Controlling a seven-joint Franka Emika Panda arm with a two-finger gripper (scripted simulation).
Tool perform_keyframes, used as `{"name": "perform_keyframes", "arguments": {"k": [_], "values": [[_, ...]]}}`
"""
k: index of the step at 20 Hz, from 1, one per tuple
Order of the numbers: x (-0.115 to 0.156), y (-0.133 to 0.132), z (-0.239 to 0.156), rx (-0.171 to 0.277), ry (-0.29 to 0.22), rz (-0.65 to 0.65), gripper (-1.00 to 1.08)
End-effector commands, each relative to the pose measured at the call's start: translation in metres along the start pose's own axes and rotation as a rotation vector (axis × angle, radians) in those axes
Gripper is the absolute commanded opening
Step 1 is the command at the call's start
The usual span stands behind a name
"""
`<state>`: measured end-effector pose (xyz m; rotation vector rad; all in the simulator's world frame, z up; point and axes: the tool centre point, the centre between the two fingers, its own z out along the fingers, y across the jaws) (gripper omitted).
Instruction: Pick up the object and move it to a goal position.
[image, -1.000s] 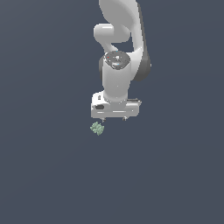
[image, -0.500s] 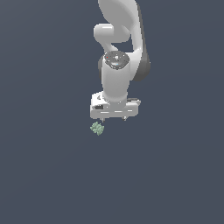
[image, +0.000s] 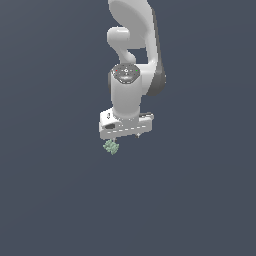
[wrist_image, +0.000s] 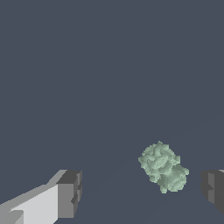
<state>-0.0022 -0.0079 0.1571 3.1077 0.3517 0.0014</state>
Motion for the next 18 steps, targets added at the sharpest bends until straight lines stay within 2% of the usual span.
{"name": "perform_keyframes", "arguments": {"k": [1,18], "values": [[-0.003,0.006,0.005,0.000,-0.001,-0.049,1.00],[-0.027,0.045,0.044,0.006,0.000,-0.427,1.00]]}}
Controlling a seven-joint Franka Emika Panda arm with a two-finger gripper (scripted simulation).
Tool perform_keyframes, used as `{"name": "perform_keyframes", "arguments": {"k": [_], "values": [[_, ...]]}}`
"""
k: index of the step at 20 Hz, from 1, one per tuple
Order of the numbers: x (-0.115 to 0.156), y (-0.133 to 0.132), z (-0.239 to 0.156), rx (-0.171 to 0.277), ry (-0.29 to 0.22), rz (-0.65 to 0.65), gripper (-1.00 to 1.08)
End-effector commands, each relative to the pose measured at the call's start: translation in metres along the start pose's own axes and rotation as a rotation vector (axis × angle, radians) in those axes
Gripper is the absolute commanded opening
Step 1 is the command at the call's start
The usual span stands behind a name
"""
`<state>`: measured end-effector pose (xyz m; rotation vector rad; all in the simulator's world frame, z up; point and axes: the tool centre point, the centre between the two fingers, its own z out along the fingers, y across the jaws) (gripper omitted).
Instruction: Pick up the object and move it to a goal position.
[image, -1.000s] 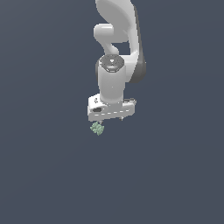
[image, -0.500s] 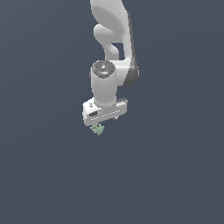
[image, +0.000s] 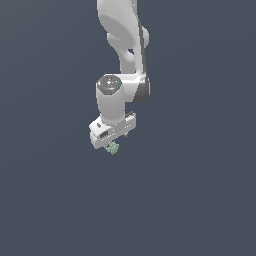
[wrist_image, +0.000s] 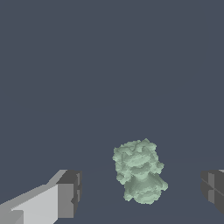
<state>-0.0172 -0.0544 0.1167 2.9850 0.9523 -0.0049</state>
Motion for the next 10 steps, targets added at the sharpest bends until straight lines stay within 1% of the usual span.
{"name": "perform_keyframes", "arguments": {"k": [1,10], "values": [[-0.006,0.003,0.006,0.001,0.001,-0.057,1.00],[-0.022,0.012,0.021,0.005,0.004,-0.216,1.00]]}}
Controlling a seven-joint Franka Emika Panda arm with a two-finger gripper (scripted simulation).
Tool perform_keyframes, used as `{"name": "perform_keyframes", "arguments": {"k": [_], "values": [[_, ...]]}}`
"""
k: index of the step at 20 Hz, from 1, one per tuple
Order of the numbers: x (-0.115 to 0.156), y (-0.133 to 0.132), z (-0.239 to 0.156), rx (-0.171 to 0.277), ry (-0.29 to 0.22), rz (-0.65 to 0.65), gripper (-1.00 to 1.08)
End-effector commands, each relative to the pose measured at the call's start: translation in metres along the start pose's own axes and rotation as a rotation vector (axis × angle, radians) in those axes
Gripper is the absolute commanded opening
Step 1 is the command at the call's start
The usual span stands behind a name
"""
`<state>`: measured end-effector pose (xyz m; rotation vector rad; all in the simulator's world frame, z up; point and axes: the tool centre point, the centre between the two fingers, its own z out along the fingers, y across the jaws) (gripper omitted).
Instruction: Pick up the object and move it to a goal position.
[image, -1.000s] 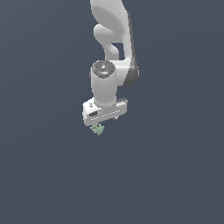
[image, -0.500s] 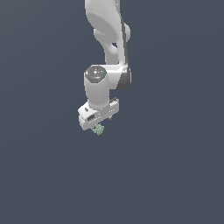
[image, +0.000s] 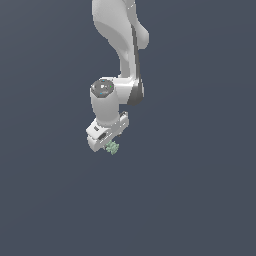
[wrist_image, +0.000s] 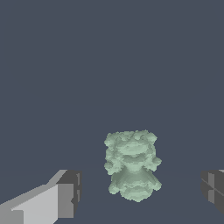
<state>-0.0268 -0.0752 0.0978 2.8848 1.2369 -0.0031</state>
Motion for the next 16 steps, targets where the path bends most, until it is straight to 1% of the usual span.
{"name": "perform_keyframes", "arguments": {"k": [1,8,16], "values": [[-0.004,0.001,0.003,0.000,0.001,-0.036,1.00],[-0.009,0.003,0.008,0.002,0.003,-0.088,1.00],[-0.010,0.002,0.014,0.002,0.003,-0.089,1.00]]}}
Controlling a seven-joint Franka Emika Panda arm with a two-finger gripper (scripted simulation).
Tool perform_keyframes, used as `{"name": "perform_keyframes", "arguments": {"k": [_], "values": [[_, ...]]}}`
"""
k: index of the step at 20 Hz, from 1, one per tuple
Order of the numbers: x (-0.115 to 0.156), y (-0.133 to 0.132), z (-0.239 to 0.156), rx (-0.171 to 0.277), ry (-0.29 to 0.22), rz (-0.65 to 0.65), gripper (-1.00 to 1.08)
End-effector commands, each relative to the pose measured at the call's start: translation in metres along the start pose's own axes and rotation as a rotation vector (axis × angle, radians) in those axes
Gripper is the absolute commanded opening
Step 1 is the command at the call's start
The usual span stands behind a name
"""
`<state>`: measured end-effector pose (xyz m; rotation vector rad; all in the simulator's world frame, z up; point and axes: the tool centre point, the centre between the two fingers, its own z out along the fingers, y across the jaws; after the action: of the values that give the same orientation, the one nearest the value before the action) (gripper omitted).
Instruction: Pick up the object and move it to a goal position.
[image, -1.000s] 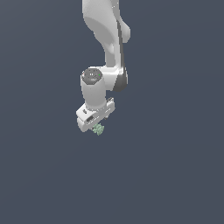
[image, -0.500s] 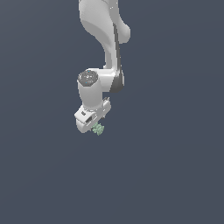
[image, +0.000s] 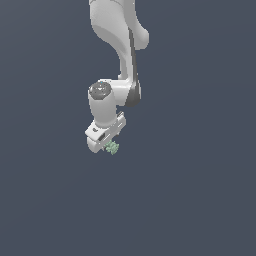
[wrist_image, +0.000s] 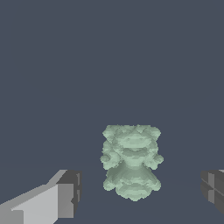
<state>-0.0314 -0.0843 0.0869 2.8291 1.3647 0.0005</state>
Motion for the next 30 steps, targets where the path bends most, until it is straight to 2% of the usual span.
{"name": "perform_keyframes", "arguments": {"k": [1,9,14,15,30], "values": [[0.000,0.000,0.006,0.001,0.000,-0.001,1.00],[-0.001,-0.001,0.041,0.001,0.000,-0.004,1.00],[0.000,0.000,0.048,0.001,0.000,-0.004,1.00],[0.000,0.000,0.048,0.001,0.000,-0.004,-1.00],[0.000,0.004,0.041,-0.001,0.001,-0.004,-1.00]]}}
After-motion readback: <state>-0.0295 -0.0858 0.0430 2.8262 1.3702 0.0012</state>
